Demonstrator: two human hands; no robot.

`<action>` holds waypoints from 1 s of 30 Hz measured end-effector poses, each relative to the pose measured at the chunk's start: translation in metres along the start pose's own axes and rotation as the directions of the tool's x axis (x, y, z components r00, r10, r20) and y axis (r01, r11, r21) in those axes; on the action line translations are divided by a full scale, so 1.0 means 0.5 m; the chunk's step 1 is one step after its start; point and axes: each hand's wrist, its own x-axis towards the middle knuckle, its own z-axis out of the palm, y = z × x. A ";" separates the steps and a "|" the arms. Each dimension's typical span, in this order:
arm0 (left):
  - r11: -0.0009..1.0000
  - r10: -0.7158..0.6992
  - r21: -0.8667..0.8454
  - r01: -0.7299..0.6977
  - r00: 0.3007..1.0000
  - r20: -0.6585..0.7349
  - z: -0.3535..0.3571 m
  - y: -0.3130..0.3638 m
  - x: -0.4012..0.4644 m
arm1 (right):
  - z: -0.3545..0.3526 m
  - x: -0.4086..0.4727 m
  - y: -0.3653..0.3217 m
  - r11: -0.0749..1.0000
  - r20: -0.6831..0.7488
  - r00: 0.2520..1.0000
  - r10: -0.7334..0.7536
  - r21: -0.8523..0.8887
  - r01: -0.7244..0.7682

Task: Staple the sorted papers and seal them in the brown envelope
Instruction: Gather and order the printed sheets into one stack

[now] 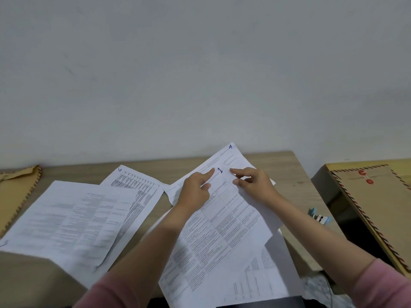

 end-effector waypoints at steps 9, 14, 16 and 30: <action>0.995 -0.099 -0.020 0.097 0.985 -0.144 -0.101 -0.022 -0.094 | 0.103 -0.021 -0.063 1.000 0.140 0.990 -0.011 -0.002 0.012; 0.976 -0.217 -0.068 0.206 0.950 -0.225 -0.201 -0.060 -0.154 | 0.217 -0.015 -0.109 0.988 0.255 0.963 -0.085 -0.102 0.115; 0.968 -0.250 -0.098 0.233 0.939 -0.238 -0.230 -0.079 -0.172 | 0.258 -0.013 -0.123 0.981 0.290 0.952 -0.101 -0.132 0.145; 0.921 -0.389 -0.129 0.367 0.887 -0.251 -0.447 -0.290 -0.287 | 0.570 -0.058 -0.173 0.927 0.445 0.892 -0.080 -0.295 0.231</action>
